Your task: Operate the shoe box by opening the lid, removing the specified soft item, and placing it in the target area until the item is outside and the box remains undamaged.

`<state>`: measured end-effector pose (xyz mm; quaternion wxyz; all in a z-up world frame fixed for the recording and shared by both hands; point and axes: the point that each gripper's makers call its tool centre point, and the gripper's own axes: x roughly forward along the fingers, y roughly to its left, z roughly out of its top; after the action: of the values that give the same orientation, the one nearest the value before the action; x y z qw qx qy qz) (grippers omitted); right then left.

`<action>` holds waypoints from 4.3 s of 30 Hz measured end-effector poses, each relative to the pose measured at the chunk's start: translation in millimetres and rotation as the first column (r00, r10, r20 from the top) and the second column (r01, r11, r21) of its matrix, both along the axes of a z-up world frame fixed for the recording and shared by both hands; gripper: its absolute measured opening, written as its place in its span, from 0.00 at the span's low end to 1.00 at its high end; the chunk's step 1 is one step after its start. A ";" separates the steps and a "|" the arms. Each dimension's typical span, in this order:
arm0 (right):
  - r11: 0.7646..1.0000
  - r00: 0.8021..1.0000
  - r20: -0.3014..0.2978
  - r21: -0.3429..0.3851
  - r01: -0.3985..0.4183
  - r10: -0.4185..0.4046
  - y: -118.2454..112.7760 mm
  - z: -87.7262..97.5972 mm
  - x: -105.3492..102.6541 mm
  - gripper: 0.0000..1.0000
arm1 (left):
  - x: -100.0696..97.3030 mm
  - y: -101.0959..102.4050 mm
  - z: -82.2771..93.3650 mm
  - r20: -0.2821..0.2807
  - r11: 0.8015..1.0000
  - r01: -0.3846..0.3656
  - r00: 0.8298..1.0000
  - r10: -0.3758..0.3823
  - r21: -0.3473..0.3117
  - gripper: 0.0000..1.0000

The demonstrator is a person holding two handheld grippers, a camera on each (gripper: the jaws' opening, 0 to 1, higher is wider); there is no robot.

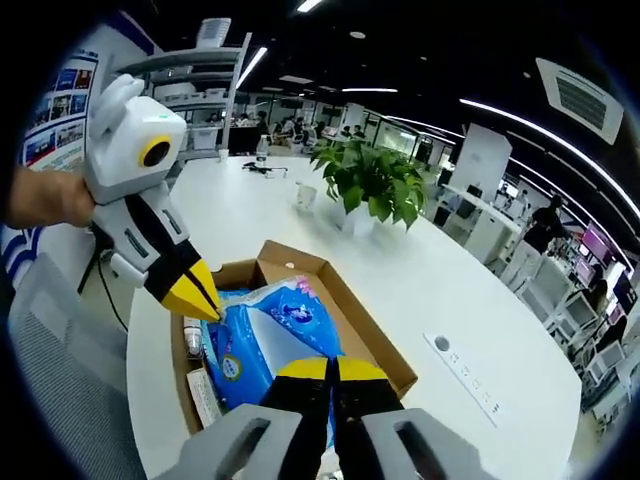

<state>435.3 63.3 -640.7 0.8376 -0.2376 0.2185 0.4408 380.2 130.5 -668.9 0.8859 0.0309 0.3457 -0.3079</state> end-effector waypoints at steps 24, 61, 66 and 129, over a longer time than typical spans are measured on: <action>0.994 0.994 -0.008 -0.029 0.106 -0.107 -77.5 -4.4 0.4 0.00 | 0.5 -76.5 -3.4 -0.007 0.994 0.104 0.994 -0.105 -0.028 0.00; 0.975 0.977 -0.043 -0.087 0.206 -0.210 -185.8 -27.4 -2.9 0.00 | -2.9 -184.8 -28.5 -0.060 0.974 0.186 0.979 -0.195 -0.126 0.00; 0.971 0.973 -0.044 -0.099 0.220 -0.225 -199.4 -30.4 -6.9 0.00 | -3.4 -199.2 -31.9 -0.072 0.971 0.185 0.978 -0.197 -0.152 0.00; 0.913 0.928 -0.159 -0.299 0.278 -0.336 -320.7 -114.4 5.2 0.00 | 3.9 -322.3 -115.1 -0.241 0.939 0.163 0.940 -0.242 -0.304 0.00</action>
<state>440.4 -257.4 -755.1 0.8287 -0.2654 0.3977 0.2911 384.1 -191.8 -783.9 0.7880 -0.1016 0.4129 -0.4452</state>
